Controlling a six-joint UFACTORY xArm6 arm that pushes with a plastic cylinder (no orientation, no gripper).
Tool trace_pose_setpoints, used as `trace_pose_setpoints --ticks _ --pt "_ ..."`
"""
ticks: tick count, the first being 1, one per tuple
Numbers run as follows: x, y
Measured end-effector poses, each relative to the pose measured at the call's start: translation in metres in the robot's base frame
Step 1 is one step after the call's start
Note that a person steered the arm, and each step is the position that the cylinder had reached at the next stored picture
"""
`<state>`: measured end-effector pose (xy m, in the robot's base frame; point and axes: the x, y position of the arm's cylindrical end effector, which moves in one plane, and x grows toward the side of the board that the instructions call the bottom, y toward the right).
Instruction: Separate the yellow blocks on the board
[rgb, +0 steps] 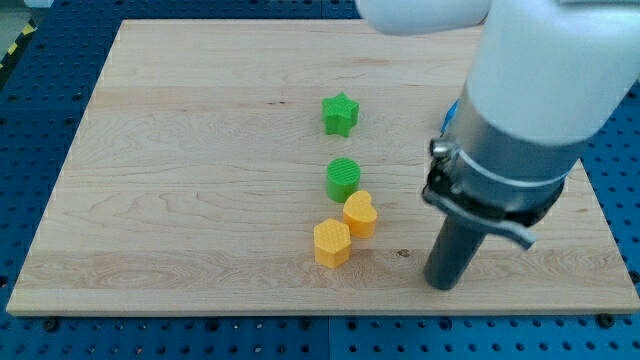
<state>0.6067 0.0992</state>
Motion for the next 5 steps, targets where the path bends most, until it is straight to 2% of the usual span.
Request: trace_pose_setpoints --ticks 1,2,4,5 --pt "0.008 -0.037" --pt "0.008 -0.040" --pt "0.003 -0.081" --pt "-0.015 -0.075"
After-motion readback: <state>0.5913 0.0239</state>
